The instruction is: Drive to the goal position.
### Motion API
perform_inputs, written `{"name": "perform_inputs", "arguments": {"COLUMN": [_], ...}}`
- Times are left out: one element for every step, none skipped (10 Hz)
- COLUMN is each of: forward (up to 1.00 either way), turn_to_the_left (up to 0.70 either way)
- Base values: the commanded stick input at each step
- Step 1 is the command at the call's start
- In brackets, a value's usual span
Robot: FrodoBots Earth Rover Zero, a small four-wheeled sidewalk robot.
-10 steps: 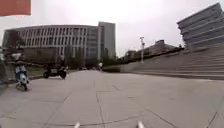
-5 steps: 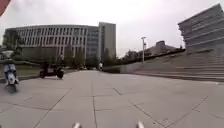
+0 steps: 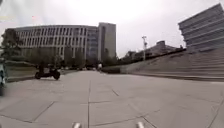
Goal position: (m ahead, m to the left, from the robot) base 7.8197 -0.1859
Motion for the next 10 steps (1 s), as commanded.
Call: {"name": "perform_inputs", "arguments": {"forward": [0.85,0.85,0.85,0.85,0.85,0.85,0.85,0.85,0.85,0.85], "turn_to_the_left": [0.0,0.0,0.0,0.0,0.0,0.0,0.0,0.0,0.0,0.0]}}
